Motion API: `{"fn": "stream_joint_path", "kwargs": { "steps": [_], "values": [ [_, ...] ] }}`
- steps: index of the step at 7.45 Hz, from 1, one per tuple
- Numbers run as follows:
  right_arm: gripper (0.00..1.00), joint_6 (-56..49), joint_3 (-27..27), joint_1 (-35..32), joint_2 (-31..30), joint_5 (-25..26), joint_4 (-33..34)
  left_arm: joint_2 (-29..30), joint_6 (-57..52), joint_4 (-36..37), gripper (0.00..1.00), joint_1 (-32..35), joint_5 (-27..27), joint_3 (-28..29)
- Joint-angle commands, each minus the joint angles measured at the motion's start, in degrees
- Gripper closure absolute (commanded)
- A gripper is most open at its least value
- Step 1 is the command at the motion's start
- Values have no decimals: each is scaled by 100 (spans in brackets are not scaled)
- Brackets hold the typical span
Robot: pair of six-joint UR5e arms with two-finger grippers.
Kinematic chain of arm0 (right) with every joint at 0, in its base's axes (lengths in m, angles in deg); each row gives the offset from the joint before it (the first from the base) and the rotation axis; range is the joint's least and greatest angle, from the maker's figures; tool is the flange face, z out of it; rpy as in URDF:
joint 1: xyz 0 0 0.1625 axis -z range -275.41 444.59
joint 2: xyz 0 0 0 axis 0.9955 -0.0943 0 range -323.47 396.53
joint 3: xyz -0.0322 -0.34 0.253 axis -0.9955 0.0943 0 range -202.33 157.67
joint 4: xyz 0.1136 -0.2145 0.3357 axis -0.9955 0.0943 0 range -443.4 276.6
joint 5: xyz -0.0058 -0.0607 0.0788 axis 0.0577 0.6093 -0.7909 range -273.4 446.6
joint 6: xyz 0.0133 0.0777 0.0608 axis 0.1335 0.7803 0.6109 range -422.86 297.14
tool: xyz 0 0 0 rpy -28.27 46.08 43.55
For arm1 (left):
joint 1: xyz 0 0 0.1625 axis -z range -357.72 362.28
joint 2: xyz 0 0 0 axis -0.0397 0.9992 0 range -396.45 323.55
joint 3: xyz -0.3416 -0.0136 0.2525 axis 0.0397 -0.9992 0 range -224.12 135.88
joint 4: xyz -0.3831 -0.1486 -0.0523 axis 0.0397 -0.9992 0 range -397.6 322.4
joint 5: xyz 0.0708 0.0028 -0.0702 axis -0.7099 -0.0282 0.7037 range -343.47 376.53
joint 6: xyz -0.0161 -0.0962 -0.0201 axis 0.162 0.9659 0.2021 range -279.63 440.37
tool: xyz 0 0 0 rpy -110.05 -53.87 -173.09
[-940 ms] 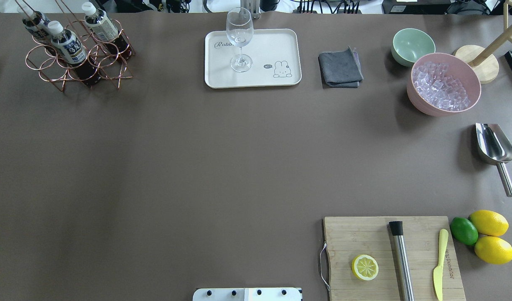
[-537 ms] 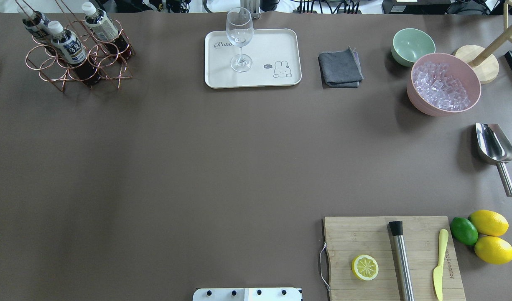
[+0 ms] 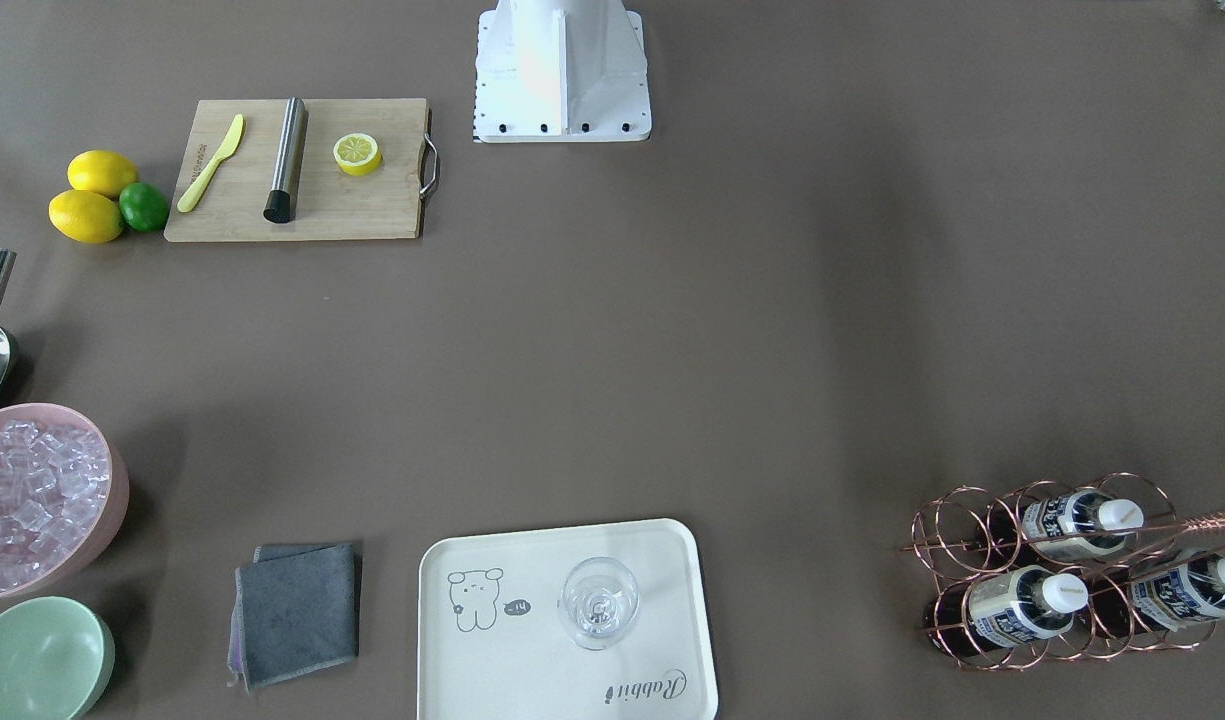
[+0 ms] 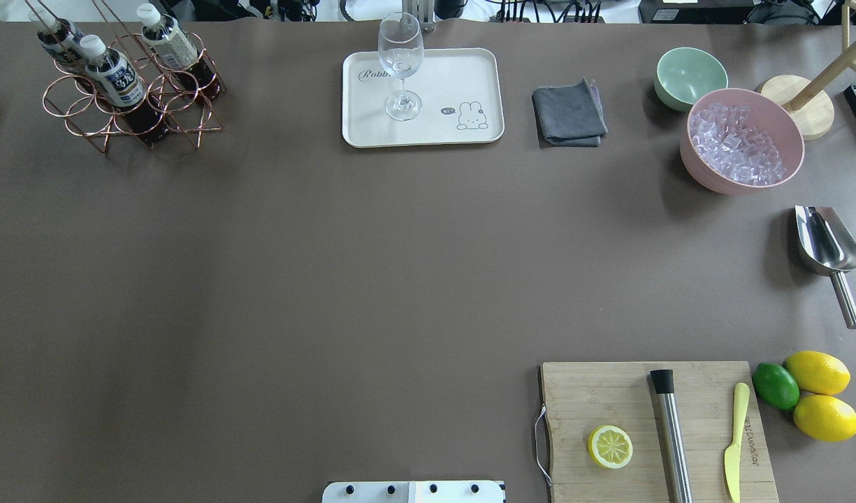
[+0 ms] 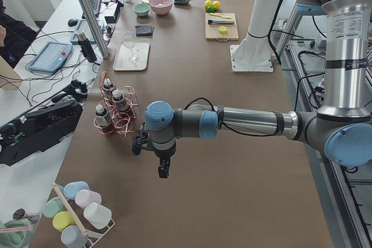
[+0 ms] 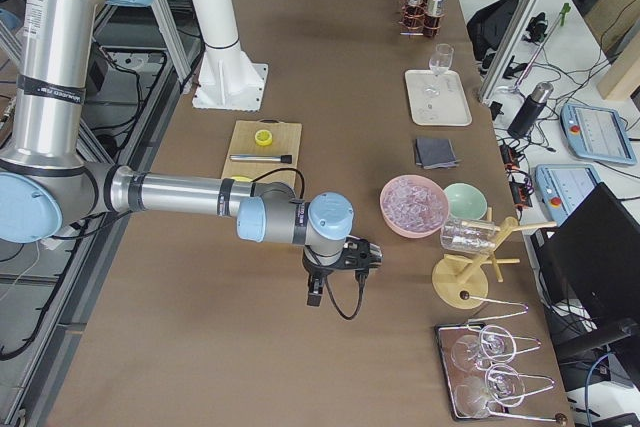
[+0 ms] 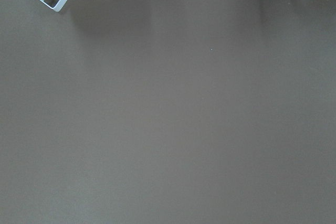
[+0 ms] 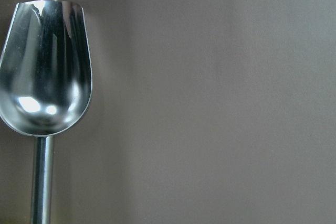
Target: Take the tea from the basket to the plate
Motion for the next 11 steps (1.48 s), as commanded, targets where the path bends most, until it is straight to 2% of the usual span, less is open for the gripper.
{"fn": "stream_joint_path", "kwargs": {
  "steps": [1,11],
  "values": [
    [0,0,49,0,182,39,4,-7,0,0,2,6,7,-3],
    [1,0,67,-8,227,39,39,64,9,0,2,6,-19,-30]
  ]
}}
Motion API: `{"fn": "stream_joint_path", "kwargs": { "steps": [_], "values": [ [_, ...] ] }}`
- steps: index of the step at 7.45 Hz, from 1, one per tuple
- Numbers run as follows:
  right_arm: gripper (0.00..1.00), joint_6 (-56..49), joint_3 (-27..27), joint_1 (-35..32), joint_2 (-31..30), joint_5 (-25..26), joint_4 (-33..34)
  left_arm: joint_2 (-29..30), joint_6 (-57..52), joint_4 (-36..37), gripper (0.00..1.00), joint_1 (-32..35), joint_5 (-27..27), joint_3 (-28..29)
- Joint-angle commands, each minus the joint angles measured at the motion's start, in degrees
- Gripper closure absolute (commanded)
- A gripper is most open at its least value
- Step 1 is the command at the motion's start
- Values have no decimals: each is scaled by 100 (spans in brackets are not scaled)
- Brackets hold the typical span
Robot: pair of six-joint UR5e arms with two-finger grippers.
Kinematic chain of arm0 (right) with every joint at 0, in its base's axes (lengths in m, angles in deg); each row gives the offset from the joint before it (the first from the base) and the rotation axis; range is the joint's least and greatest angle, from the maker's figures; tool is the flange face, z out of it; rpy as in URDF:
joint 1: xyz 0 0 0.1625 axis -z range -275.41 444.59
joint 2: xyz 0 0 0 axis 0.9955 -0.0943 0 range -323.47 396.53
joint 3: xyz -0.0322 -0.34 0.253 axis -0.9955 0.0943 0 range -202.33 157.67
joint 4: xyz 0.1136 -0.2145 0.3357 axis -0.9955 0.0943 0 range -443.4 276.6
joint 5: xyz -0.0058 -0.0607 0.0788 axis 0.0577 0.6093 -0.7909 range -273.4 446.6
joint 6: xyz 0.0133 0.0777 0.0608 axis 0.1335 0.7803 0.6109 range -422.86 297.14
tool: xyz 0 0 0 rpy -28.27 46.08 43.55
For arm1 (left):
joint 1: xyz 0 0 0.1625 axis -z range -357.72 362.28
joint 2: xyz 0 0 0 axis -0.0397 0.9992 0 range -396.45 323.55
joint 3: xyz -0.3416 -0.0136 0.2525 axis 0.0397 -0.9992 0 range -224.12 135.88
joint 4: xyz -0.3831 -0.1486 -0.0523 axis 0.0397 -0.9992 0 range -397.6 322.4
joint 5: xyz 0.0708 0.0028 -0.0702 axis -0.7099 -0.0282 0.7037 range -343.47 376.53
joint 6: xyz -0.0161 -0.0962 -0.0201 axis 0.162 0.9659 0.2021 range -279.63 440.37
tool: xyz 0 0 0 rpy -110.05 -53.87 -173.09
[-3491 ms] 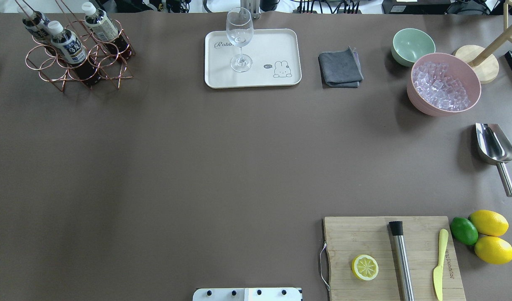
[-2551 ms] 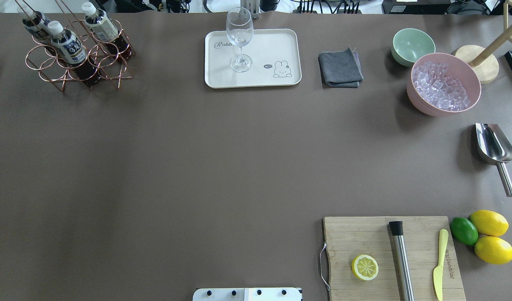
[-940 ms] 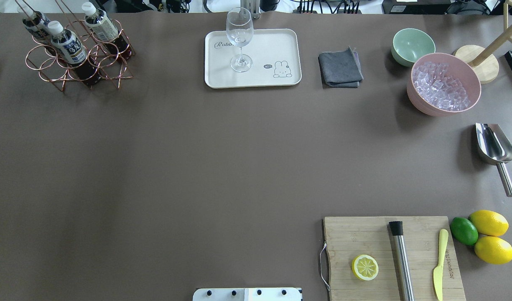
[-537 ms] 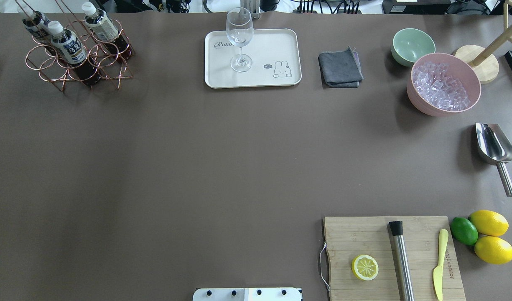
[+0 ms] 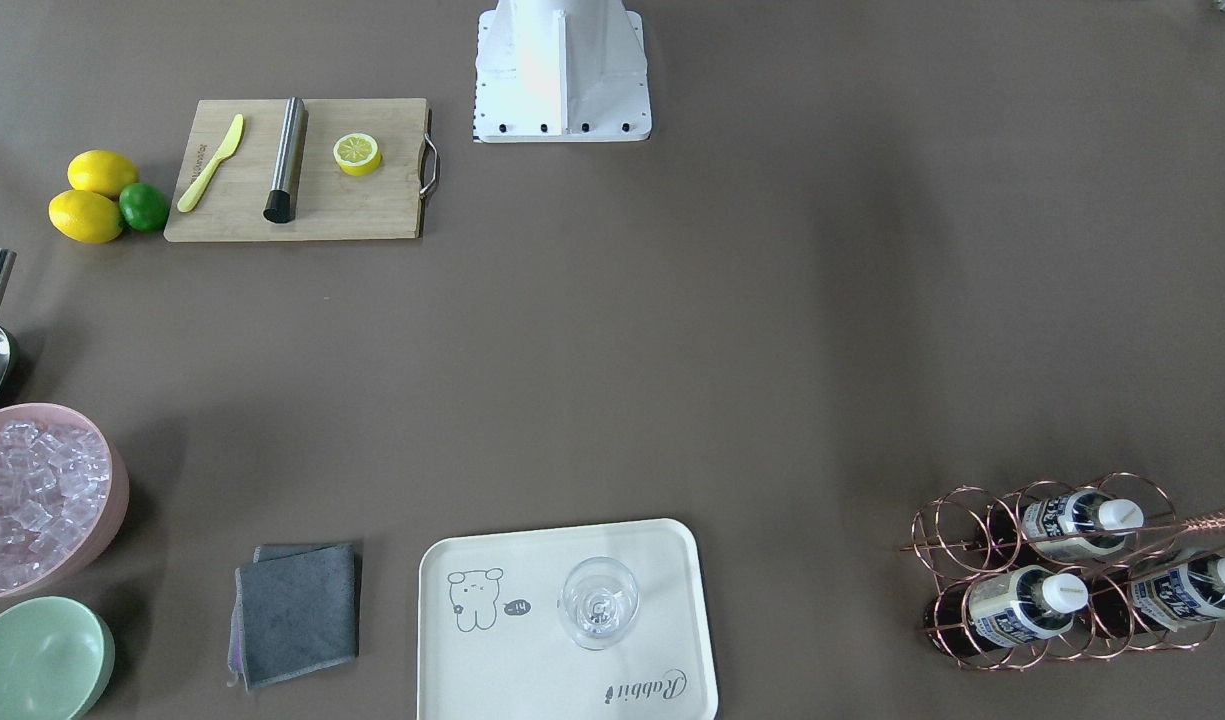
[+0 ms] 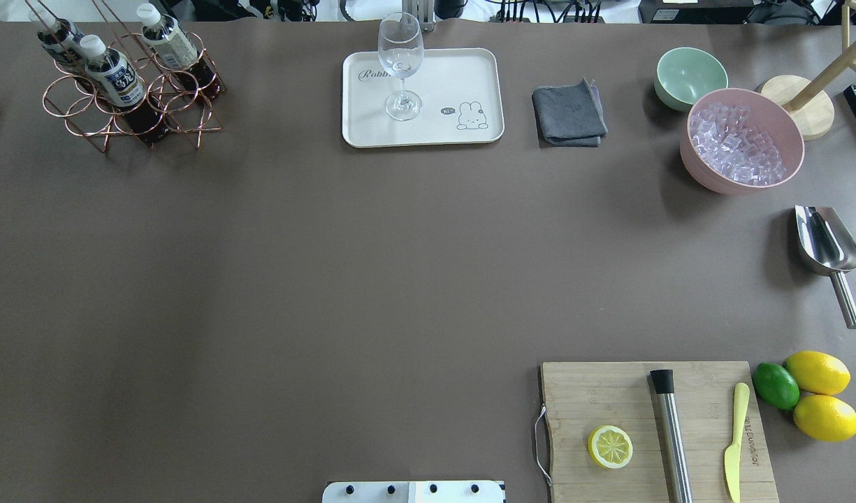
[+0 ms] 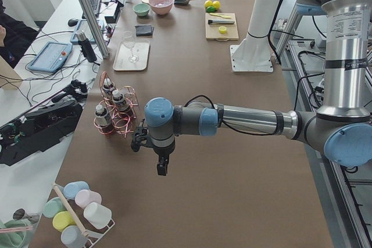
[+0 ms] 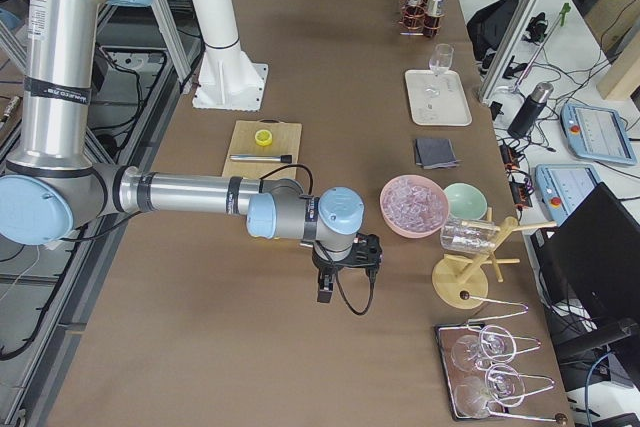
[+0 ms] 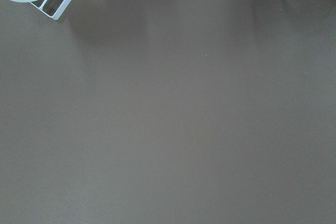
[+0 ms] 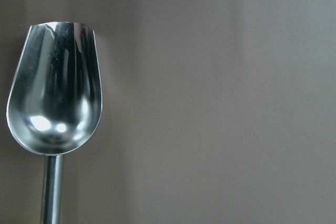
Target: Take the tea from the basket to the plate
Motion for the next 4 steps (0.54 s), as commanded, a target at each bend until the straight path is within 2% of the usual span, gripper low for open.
{"fn": "stream_joint_path", "kwargs": {
  "steps": [1,4],
  "values": [
    [0,0,9,-2,-9,8,0,28,10,4,2,-2,-28,59],
    [0,0,9,-2,-1,8,0,-16,10,4,2,42,-62,59]
  ]
}}
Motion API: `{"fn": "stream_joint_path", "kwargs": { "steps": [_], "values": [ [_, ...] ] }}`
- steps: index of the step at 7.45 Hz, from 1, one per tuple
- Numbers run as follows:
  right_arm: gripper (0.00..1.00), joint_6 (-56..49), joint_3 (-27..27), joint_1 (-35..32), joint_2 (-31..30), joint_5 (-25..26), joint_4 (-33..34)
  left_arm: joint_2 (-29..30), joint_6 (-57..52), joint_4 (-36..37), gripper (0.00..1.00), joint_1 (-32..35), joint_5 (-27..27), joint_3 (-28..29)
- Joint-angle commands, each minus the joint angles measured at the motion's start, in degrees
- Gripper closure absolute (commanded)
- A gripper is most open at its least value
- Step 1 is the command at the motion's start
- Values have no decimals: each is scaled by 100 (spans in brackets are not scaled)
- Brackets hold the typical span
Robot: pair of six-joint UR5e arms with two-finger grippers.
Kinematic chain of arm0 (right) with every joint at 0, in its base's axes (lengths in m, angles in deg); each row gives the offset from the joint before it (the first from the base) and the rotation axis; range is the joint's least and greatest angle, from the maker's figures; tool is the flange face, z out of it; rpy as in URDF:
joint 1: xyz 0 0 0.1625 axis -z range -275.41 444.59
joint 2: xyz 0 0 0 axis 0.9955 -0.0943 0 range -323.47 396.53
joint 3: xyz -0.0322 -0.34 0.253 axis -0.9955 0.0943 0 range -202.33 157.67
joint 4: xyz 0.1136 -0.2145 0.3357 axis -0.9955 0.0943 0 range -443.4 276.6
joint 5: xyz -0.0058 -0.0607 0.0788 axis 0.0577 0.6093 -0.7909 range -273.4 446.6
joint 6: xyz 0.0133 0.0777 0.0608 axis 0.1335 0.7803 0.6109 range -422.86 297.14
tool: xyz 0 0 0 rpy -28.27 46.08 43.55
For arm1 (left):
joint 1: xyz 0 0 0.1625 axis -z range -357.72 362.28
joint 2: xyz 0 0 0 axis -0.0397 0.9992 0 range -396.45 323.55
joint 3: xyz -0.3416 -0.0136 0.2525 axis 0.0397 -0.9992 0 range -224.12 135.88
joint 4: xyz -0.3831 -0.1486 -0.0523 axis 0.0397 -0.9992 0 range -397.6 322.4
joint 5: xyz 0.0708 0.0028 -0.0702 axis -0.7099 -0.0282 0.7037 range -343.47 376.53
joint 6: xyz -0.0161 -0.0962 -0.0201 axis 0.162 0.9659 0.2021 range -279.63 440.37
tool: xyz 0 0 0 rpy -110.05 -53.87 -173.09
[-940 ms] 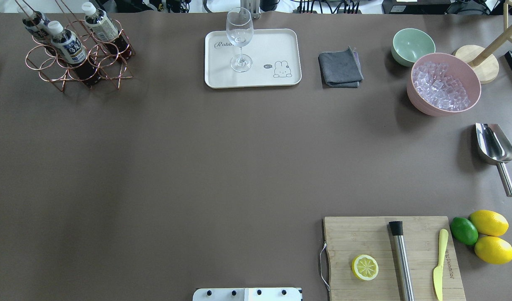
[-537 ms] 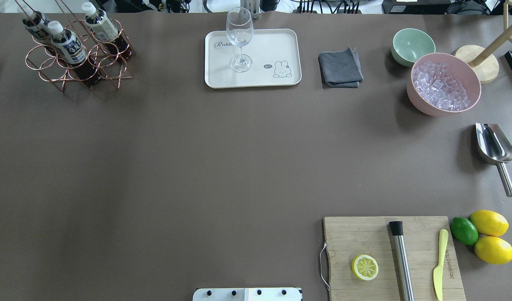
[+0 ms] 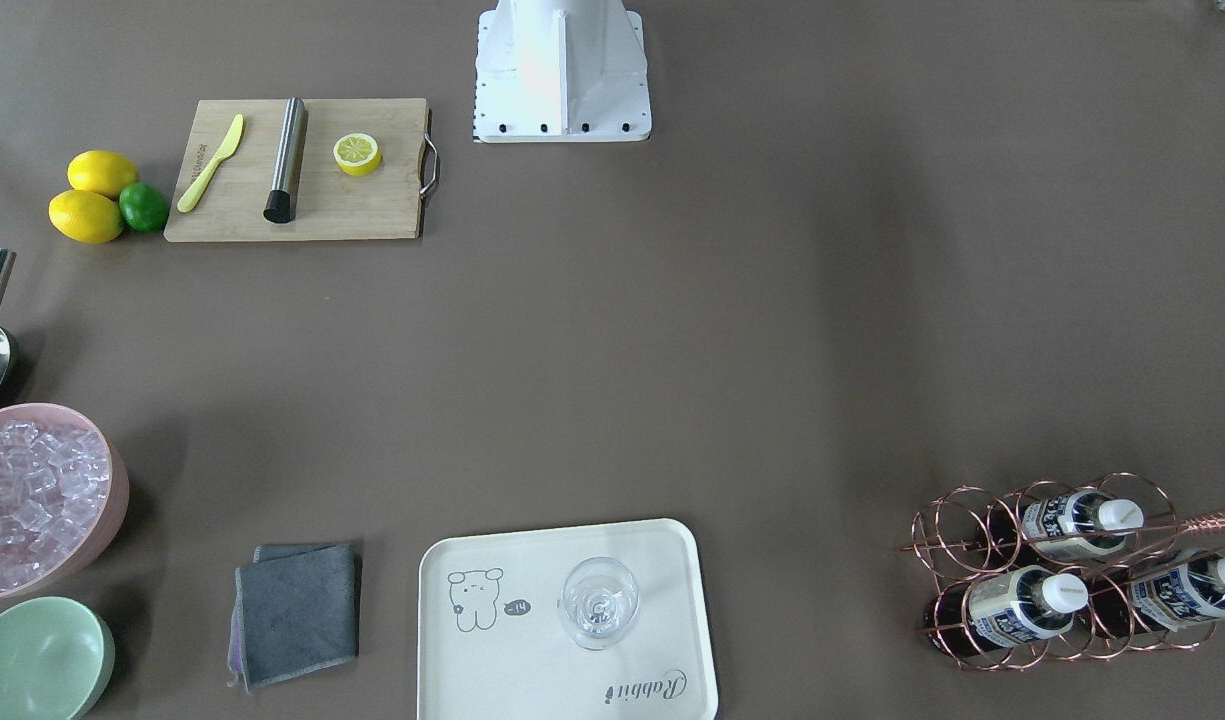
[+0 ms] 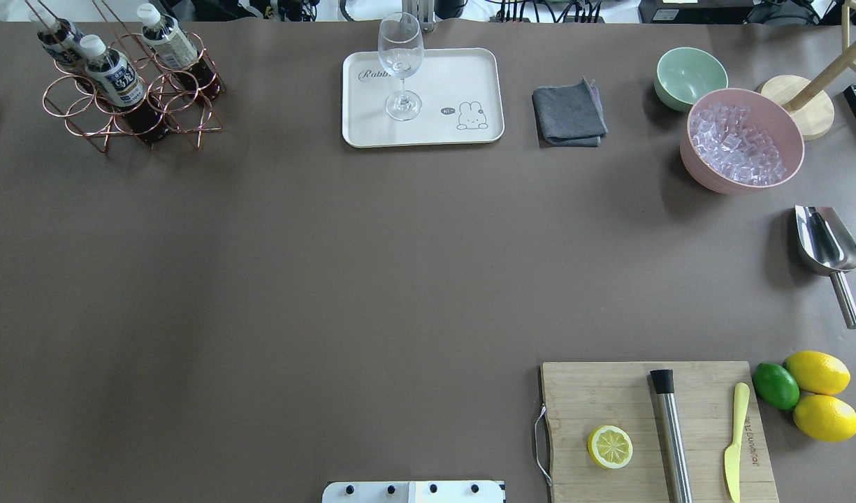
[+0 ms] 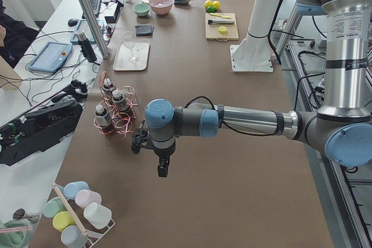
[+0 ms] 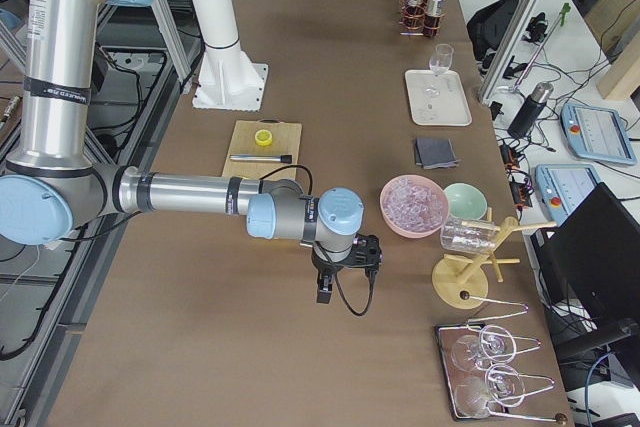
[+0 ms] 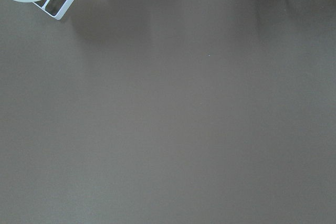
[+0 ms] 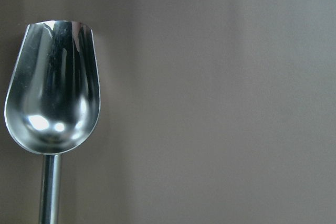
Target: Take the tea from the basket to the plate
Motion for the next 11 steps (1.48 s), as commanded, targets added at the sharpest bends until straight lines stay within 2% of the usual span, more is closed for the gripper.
{"fn": "stream_joint_path", "kwargs": {
  "steps": [1,4,6,8,11],
  "values": [
    [1,-9,1,0,7,4,0,23,-23,-3,2,12,-48,25],
    [0,0,1,0,16,-5,0,162,-58,-29,2,38,-40,-19],
    [0,0,1,0,16,-5,-9,531,-58,58,2,56,-4,-439],
    [0,0,1,0,16,4,-9,838,-705,155,2,3,4,-634],
    [0,-9,1,0,7,4,-9,1417,-1216,156,2,-768,-57,-626]
  ]
}}
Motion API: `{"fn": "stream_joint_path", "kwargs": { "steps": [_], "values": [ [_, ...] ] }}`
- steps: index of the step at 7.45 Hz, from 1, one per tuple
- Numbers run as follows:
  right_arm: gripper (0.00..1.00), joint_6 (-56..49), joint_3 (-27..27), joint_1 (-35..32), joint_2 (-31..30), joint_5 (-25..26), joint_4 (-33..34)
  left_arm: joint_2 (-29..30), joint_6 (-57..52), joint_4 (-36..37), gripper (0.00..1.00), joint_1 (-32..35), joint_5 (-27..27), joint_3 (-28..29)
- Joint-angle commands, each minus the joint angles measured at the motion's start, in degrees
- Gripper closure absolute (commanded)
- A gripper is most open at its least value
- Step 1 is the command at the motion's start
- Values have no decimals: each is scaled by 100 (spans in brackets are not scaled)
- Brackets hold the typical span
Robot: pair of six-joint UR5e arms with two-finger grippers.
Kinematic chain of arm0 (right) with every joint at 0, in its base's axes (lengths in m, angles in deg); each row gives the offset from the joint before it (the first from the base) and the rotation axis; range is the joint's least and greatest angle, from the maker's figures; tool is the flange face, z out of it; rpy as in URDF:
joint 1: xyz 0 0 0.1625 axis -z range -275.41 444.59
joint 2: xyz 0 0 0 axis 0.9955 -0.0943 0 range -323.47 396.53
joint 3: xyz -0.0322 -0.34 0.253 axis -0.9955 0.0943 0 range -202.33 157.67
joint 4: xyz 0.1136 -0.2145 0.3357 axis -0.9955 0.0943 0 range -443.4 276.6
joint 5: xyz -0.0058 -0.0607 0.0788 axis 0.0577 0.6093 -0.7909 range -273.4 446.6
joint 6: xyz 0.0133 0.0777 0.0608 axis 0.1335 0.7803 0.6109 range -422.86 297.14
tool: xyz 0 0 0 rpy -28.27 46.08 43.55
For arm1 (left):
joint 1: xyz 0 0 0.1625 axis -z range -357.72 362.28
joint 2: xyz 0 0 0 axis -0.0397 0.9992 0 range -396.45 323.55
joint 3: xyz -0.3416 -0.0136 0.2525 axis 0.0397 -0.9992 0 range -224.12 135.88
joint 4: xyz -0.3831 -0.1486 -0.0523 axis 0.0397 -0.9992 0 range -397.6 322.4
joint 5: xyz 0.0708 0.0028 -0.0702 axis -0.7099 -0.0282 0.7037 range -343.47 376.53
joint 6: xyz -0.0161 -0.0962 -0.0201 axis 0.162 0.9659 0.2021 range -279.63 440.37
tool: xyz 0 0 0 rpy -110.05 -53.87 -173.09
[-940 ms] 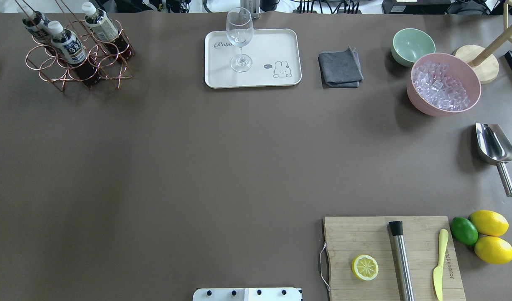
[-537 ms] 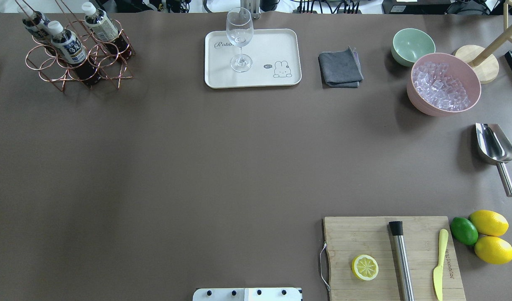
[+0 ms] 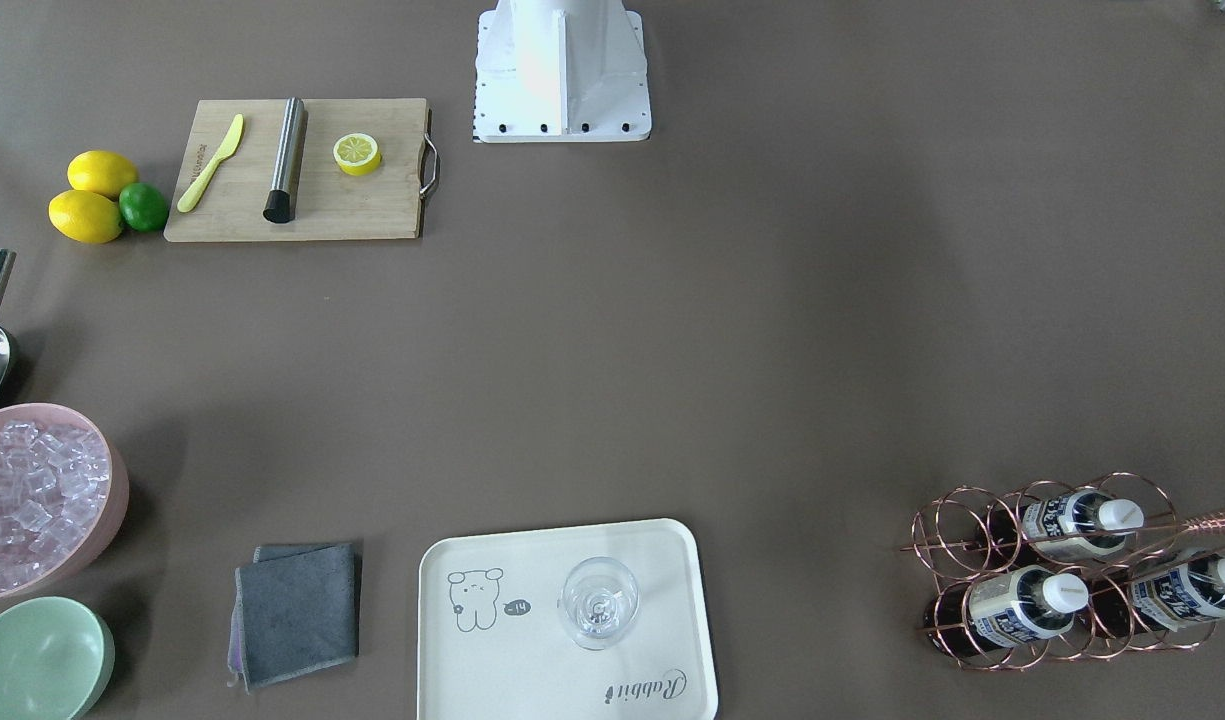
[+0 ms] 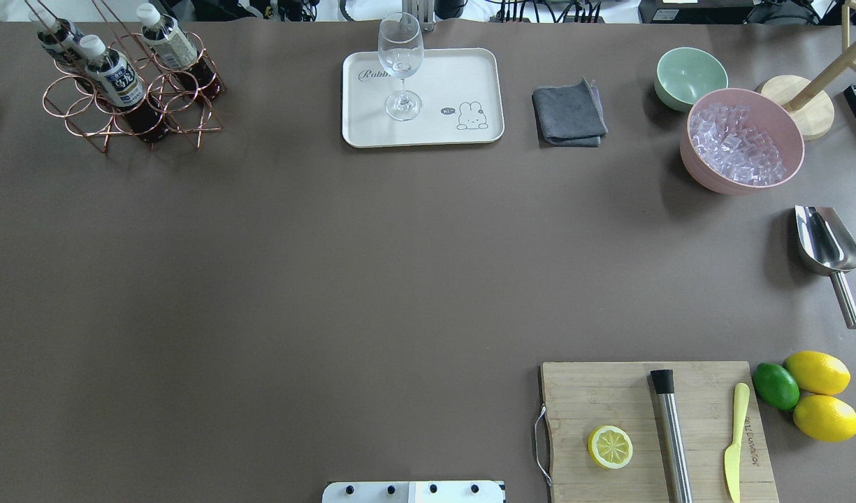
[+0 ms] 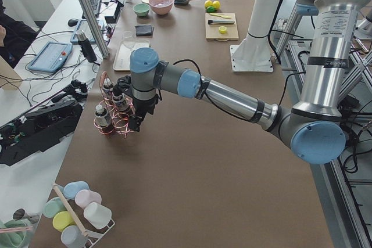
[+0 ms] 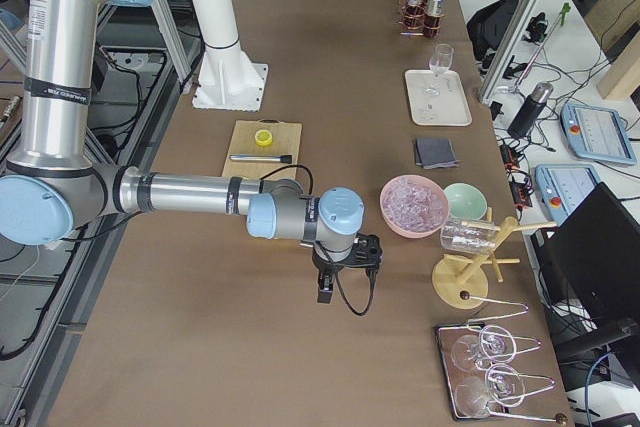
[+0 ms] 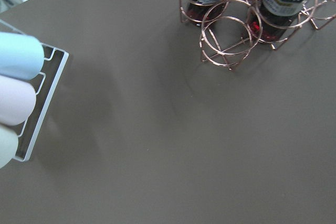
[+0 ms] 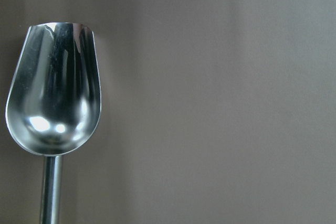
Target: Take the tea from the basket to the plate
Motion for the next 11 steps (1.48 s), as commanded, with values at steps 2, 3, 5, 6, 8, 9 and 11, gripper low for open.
{"fn": "stream_joint_path", "kwargs": {
  "steps": [2,3,5,6,8,9,11],
  "values": [
    [0,-8,26,0,-5,0,0,816,-288,-21,2,-536,-38,-63],
    [0,-8,44,0,-5,9,0,931,-296,-22,2,-816,-55,-212],
    [0,-8,44,0,-5,0,-8,1518,-923,-118,2,-1318,-56,198],
    [0,-8,44,0,-5,0,-9,1799,-1982,-101,2,-1337,-56,295],
    [0,-8,35,0,-5,-8,-9,2171,-2693,-101,2,-1311,-65,507],
    [0,-8,35,0,-5,-9,-9,2241,-2861,-109,2,-1311,-64,560],
    [0,-8,35,0,-5,-9,-9,2522,-3405,-118,2,-1092,-56,954]
  ]
}}
